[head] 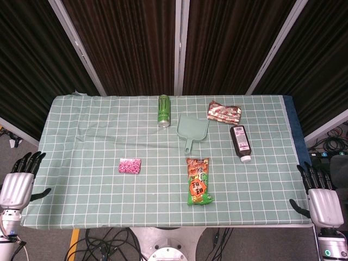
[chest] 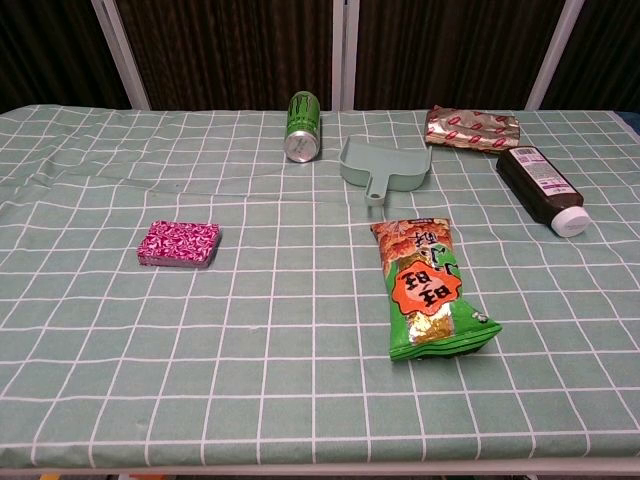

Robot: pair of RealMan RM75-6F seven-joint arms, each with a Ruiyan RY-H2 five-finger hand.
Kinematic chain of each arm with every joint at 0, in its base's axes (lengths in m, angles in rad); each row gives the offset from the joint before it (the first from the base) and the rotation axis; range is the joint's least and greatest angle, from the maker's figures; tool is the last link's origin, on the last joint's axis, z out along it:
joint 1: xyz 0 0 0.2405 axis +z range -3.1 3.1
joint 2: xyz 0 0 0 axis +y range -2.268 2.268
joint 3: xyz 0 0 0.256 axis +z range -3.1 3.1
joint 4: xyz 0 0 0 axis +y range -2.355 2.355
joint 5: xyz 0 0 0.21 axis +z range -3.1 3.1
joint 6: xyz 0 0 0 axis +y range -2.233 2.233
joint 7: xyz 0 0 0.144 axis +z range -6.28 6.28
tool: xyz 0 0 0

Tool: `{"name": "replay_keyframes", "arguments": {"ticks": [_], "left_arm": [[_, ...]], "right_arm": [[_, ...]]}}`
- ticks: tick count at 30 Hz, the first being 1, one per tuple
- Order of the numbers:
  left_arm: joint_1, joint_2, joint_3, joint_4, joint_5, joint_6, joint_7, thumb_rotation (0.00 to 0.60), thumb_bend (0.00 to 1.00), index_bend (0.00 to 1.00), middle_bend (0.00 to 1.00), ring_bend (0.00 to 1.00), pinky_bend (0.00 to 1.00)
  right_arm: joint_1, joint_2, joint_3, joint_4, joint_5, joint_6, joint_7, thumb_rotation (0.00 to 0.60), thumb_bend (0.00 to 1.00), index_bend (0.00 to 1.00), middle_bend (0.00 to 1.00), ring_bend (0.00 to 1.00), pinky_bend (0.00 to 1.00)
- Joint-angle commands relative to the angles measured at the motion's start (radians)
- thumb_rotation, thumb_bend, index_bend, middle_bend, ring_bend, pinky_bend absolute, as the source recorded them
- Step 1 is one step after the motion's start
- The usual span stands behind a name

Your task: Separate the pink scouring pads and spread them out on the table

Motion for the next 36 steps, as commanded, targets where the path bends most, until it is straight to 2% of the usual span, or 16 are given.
{"name": "replay_keyframes", "arguments": {"ticks": [1,8,15,23,28,36], "left_arm": [[-0.001,-0.005,0.0,0.002,0.0,-0.001,-0.009,0.6,0.01,0.08,0.07,0.03,0.15],[-0.017,-0.014,-0.002,0.022,0.015,-0.015,-0.031,0.6,0.01,0.08,0.07,0.03,0.15],[-0.032,-0.036,0.013,0.093,0.085,0.005,-0.123,0.6,0.01,0.12,0.08,0.03,0.16],[-0.084,-0.047,0.04,0.054,0.123,-0.078,-0.099,0.6,0.01,0.13,0.09,0.03,0.16],[-0.15,-0.094,0.024,0.074,0.131,-0.151,-0.08,0.6,0.01,0.13,0.1,0.04,0.16],[-0.254,-0.154,0.011,0.115,0.122,-0.286,-0.127,0.6,0.01,0.16,0.14,0.04,0.16]], "right_arm": [[0.001,0.002,0.008,0.001,0.013,-0.006,0.016,0.6,0.1,0.0,0.0,0.0,0.0],[0.01,0.012,0.017,-0.008,0.028,-0.026,0.014,0.6,0.1,0.0,0.0,0.0,0.0],[0.018,0.02,0.029,-0.016,0.037,-0.032,0.009,0.6,0.1,0.0,0.0,0.0,0.0],[0.017,0.016,0.027,-0.03,0.027,-0.027,-0.003,0.6,0.1,0.0,0.0,0.0,0.0],[0.014,0.011,0.019,-0.023,0.02,-0.026,-0.017,0.6,0.1,0.0,0.0,0.0,0.0],[0.014,0.0,0.021,-0.001,0.026,-0.027,-0.036,0.6,0.1,0.0,0.0,0.0,0.0]]}}
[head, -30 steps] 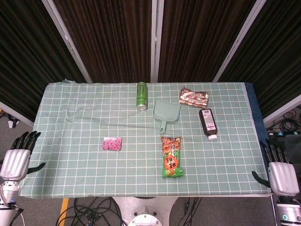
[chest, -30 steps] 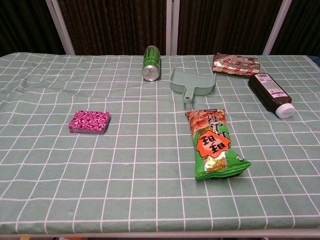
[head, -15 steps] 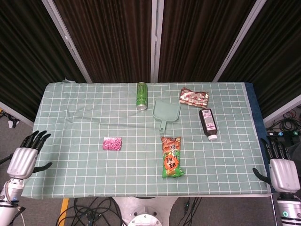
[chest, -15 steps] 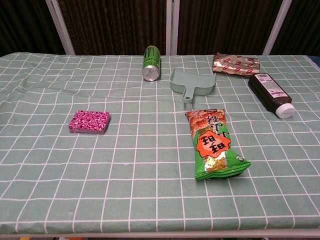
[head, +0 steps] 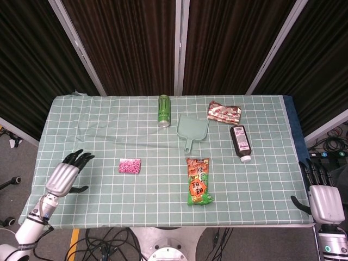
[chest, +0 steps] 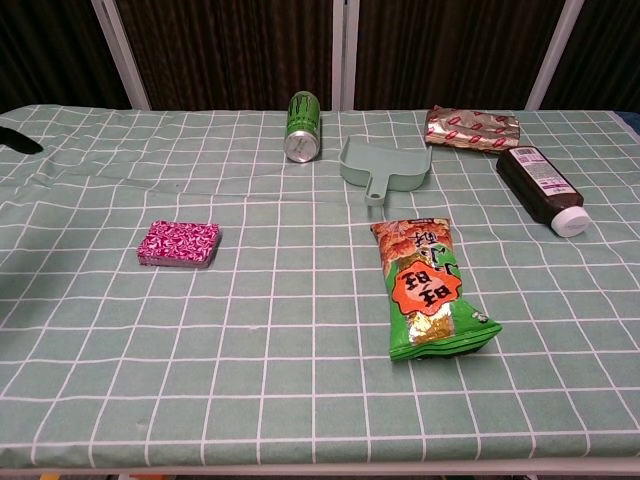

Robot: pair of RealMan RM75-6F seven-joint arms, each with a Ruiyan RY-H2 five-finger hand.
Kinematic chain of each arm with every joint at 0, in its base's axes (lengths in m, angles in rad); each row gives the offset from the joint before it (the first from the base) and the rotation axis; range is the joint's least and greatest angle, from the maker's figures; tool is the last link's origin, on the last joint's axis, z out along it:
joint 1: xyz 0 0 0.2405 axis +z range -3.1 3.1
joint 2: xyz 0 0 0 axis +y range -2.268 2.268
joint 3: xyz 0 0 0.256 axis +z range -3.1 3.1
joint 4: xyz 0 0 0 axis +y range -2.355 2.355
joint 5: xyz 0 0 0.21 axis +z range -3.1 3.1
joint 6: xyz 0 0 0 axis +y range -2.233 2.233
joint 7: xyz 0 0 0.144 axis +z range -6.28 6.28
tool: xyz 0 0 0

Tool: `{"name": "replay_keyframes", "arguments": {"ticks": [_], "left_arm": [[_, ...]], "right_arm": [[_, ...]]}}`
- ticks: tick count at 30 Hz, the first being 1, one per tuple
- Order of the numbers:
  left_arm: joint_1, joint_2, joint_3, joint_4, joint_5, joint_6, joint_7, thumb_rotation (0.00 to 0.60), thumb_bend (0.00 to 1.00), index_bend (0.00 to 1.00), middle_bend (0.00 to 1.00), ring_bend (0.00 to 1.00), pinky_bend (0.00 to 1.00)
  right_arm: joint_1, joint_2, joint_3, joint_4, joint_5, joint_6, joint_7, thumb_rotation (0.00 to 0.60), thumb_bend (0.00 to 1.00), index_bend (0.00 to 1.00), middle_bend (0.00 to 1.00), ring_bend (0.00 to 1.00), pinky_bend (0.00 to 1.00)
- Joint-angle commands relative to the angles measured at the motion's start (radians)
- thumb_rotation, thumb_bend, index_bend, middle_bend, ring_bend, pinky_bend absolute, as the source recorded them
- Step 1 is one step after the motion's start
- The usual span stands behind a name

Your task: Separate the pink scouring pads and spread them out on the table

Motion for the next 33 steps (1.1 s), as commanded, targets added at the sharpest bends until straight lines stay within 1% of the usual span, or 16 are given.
{"name": "replay_keyframes", "arguments": {"ticks": [1,6,9,13,18,21,28,33], "left_arm": [[-0.05,-0.039,-0.008,0.029,-0.002,-0.054,-0.007,0.6,0.02,0.16,0.14,0.04,0.16],[-0.092,-0.067,-0.021,0.037,-0.027,-0.107,0.022,0.6,0.02,0.16,0.14,0.04,0.18],[-0.118,-0.07,-0.04,0.014,-0.085,-0.164,0.048,0.6,0.03,0.17,0.14,0.04,0.18],[-0.145,-0.086,-0.054,0.002,-0.133,-0.211,0.095,0.6,0.03,0.19,0.16,0.04,0.18],[-0.175,-0.122,-0.073,0.017,-0.179,-0.237,0.157,0.6,0.04,0.19,0.17,0.04,0.18],[-0.196,-0.136,-0.086,0.006,-0.225,-0.274,0.171,0.6,0.04,0.19,0.17,0.04,0.18],[-0.225,-0.188,-0.096,0.031,-0.266,-0.283,0.211,0.6,0.05,0.19,0.18,0.04,0.18],[-0.242,-0.232,-0.099,0.064,-0.291,-0.301,0.198,0.6,0.06,0.19,0.19,0.04,0.18]], "right_arm": [[0.003,-0.004,0.003,0.005,0.006,-0.006,-0.003,0.6,0.1,0.0,0.0,0.0,0.0],[0.007,-0.008,0.005,0.008,0.005,-0.009,-0.005,0.6,0.1,0.0,0.0,0.0,0.0],[0.011,-0.006,0.003,0.006,-0.003,-0.013,-0.006,0.6,0.1,0.0,0.0,0.0,0.0],[0.016,-0.003,0.005,0.007,-0.005,-0.018,-0.001,0.6,0.1,0.0,0.0,0.0,0.0],[0.019,-0.005,0.003,0.008,-0.004,-0.026,-0.004,0.6,0.1,0.0,0.0,0.0,0.0],[0.021,-0.01,0.003,0.012,-0.001,-0.03,0.003,0.6,0.1,0.0,0.0,0.0,0.0],[0.023,-0.006,0.004,0.016,0.003,-0.034,0.016,0.6,0.1,0.0,0.0,0.0,0.0],[0.021,0.0,0.006,0.014,0.006,-0.031,0.019,0.6,0.1,0.0,0.0,0.0,0.0]]}}
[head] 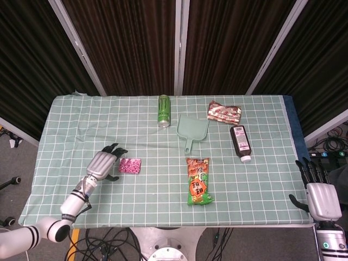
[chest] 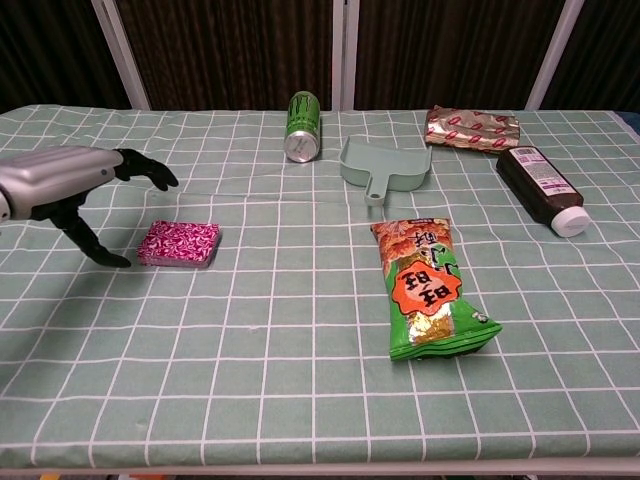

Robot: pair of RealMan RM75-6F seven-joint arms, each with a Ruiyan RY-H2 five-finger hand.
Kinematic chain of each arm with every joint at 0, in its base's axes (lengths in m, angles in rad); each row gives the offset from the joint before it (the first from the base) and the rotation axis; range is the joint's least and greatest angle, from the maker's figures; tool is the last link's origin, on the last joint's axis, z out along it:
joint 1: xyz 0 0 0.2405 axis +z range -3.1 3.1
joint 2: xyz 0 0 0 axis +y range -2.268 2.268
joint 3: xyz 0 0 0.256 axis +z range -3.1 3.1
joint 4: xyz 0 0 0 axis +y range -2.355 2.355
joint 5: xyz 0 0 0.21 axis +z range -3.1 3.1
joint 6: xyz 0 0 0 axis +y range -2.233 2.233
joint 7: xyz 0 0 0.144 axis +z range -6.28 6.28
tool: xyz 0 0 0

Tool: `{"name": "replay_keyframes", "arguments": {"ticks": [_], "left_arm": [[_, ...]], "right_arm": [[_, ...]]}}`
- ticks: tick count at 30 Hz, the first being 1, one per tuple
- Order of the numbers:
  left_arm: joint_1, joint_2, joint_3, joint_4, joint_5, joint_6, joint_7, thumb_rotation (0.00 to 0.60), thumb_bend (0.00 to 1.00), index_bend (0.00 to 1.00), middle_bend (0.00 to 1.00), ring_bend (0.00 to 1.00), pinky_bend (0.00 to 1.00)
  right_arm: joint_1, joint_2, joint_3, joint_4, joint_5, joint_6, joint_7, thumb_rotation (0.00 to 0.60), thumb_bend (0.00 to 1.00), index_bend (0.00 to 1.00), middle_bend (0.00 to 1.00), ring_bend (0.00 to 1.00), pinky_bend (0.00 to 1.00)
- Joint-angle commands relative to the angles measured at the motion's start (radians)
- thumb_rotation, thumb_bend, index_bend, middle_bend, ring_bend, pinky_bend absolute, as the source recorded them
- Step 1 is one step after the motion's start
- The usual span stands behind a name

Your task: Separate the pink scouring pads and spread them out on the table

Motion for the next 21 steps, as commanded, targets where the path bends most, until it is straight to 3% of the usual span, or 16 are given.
{"name": "replay_keyframes", "arguments": {"ticks": [1,21], "left_arm": [[-0.013,-0.021,-0.003,0.015,-0.019,-0.017,-0.015,0.6,0.06,0.19,0.2,0.04,0.18],[-0.052,-0.084,-0.013,0.072,-0.08,-0.049,-0.061,0.6,0.13,0.22,0.27,0.07,0.18]], "right_arm": [[0.0,0.002,0.0,0.0,0.004,-0.002,0.001,0.6,0.1,0.0,0.0,0.0,0.0],[0.012,-0.01,0.006,0.028,0.041,-0.039,0.008,0.6,0.1,0.0,0.0,0.0,0.0]]}}
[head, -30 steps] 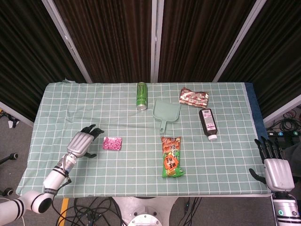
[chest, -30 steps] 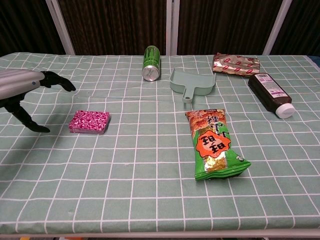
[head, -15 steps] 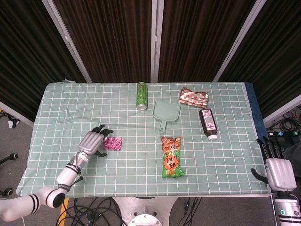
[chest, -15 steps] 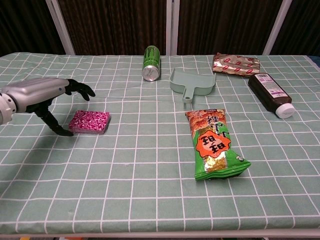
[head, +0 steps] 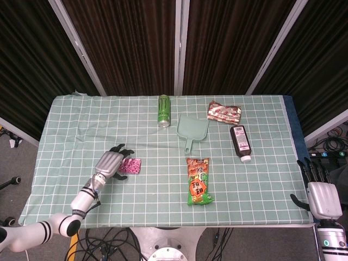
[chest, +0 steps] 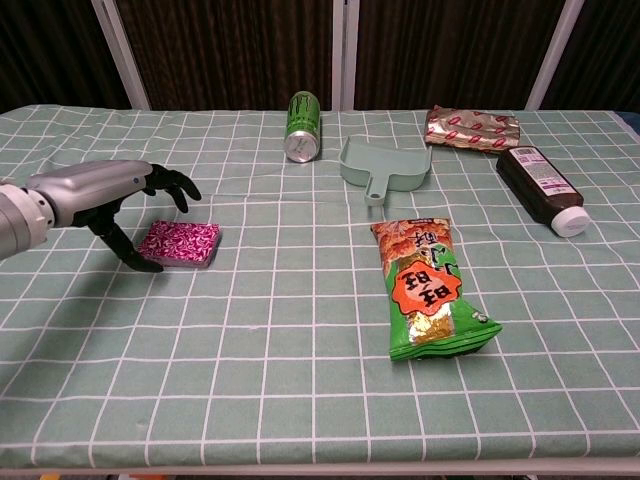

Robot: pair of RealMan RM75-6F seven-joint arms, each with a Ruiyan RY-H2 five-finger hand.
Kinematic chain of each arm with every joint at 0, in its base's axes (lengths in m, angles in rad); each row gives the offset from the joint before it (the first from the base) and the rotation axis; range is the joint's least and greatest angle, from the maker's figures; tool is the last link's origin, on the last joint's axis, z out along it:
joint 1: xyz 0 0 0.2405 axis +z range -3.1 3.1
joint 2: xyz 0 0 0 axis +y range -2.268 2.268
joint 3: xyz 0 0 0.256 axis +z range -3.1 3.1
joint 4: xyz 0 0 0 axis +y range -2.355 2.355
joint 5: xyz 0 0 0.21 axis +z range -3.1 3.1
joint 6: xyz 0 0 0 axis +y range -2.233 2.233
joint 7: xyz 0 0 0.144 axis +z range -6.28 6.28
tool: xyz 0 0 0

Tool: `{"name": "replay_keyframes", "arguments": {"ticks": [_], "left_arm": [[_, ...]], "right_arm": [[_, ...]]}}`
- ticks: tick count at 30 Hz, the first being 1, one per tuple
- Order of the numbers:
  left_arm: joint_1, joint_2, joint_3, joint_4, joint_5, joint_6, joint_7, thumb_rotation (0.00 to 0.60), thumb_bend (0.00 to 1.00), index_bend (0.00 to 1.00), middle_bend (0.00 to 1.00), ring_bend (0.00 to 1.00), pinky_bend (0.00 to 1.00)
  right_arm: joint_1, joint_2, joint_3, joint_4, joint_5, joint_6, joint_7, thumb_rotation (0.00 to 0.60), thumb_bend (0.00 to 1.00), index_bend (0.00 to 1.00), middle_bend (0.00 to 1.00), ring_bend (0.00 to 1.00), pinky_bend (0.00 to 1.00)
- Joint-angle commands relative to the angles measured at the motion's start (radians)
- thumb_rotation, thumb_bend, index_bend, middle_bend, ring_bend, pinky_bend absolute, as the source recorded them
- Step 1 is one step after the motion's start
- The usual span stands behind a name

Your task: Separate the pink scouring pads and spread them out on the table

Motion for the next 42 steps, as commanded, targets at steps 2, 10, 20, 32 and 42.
{"name": "replay_keyframes", "arguments": {"ticks": [2,10,20,32,42], "left_arm": [[-0.006,-0.009,0.003,0.012,-0.004,-0.006,-0.009,0.6,0.14,0.22,0.27,0.07,0.18],[-0.013,-0.038,0.007,0.04,0.001,-0.002,-0.036,0.6,0.16,0.23,0.28,0.07,0.18],[-0.016,-0.046,0.0,0.054,-0.022,-0.006,-0.043,0.6,0.23,0.25,0.29,0.07,0.18],[-0.018,-0.058,0.007,0.067,-0.028,-0.004,-0.039,0.6,0.23,0.26,0.31,0.08,0.18],[-0.016,-0.066,0.006,0.079,-0.016,0.011,-0.061,0.6,0.24,0.27,0.35,0.1,0.17]], "right_arm": [[0.001,-0.001,0.002,0.003,0.005,-0.003,0.001,0.6,0.1,0.0,0.0,0.0,0.0],[0.003,-0.001,0.002,0.007,0.012,-0.01,0.005,0.6,0.1,0.0,0.0,0.0,0.0],[0.007,-0.007,0.003,0.022,0.021,-0.021,0.013,0.6,0.1,0.0,0.0,0.0,0.0],[0.01,-0.005,0.005,0.02,0.033,-0.029,0.007,0.6,0.1,0.0,0.0,0.0,0.0],[0.013,-0.008,0.005,0.027,0.039,-0.036,0.011,0.6,0.1,0.0,0.0,0.0,0.0]]}}
